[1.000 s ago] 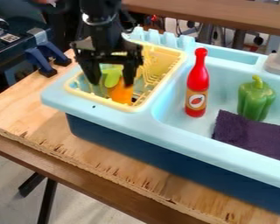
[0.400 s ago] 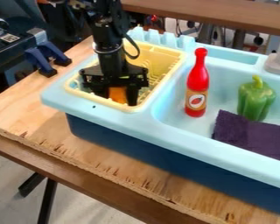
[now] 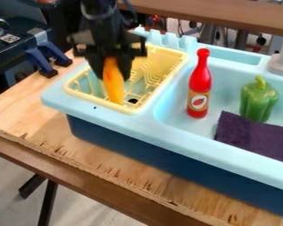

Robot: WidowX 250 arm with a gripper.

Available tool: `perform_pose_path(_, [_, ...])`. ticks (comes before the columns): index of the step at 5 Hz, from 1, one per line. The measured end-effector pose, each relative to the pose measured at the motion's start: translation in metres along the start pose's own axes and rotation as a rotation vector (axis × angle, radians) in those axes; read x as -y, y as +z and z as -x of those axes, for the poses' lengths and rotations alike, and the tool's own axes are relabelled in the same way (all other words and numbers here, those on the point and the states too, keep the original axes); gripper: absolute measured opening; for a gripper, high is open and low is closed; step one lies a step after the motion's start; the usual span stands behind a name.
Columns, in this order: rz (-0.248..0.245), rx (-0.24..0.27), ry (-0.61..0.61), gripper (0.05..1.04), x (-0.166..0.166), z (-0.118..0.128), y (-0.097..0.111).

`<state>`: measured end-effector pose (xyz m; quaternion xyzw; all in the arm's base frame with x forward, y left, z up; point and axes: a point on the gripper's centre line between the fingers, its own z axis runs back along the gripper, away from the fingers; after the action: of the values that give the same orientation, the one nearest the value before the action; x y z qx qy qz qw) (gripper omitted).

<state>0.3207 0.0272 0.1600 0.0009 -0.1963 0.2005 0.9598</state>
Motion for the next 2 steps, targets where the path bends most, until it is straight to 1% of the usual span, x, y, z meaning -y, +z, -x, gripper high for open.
perform_pose_path(1, [0.024,0.162,-0.06,0.532,0.013,-0.003,0.054])
perform_pose_path(2, [0.081,0.18,-0.169,0.532,0.04,0.0,0.088])
